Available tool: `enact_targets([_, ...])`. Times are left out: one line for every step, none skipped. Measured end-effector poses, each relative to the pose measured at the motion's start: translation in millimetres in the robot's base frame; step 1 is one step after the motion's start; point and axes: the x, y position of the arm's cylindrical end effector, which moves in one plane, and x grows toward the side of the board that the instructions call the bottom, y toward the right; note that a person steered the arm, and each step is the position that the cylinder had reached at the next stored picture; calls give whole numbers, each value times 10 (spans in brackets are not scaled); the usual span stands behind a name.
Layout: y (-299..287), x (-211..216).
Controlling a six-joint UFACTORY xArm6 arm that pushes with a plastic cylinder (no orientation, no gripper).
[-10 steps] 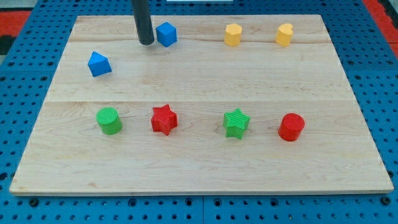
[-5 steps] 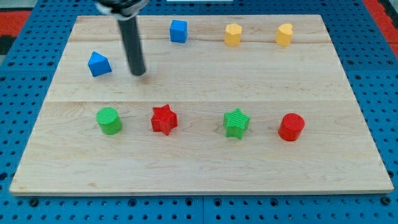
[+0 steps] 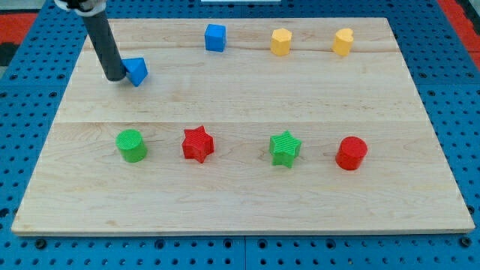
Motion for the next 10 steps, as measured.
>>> enact_targets([-34,-161])
enact_targets([-120,153])
enact_targets([-68,386])
enact_targets([100,568])
enact_targets([316,429])
enact_targets([316,162])
enact_targets([283,-20])
enact_targets([283,-188])
enact_targets([288,-328])
enact_targets([316,-241])
